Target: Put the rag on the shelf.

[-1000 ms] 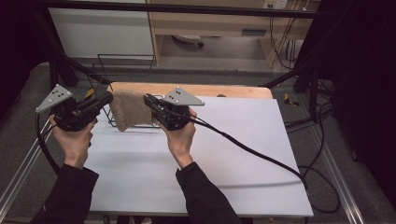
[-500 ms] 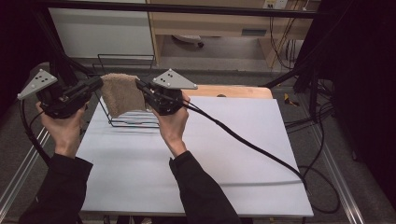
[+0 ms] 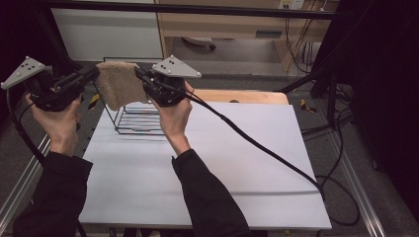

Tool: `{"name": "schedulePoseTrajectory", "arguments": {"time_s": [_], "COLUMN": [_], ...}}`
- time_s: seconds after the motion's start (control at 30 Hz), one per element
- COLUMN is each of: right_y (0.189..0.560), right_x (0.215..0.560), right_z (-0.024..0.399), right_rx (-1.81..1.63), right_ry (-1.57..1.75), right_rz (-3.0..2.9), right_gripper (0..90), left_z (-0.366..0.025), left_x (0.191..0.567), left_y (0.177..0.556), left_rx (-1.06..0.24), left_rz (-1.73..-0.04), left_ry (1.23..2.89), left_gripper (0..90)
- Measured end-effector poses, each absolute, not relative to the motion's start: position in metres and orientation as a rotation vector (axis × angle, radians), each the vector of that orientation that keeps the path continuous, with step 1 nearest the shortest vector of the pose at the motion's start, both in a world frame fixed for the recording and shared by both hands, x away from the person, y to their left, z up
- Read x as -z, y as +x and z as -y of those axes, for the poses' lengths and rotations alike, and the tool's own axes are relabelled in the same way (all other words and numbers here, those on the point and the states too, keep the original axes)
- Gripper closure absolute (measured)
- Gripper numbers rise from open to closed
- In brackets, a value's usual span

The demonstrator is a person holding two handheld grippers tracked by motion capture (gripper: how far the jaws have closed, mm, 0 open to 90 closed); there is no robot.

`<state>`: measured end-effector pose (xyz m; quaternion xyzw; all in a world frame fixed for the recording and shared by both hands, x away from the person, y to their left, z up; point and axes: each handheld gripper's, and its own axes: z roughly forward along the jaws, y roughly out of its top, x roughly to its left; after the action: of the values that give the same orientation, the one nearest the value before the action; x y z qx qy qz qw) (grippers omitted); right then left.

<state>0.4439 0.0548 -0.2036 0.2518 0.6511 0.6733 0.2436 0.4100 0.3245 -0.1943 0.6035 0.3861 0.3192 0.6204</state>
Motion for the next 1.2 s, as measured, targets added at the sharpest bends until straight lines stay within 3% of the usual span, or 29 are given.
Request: {"name": "schedulePoseTrajectory", "arguments": {"time_s": [1.2], "right_y": [0.494], "right_x": [0.165], "right_z": [-0.078], "right_rx": [-1.792], "right_ry": [0.698], "right_rz": [-1.747], "right_gripper": [86.5], "left_z": [-0.337], "left_x": [0.154], "left_y": [0.483], "left_rx": [-0.768], "left_rz": [-0.911], "left_ry": [1.405], "left_gripper": [85.0]}}
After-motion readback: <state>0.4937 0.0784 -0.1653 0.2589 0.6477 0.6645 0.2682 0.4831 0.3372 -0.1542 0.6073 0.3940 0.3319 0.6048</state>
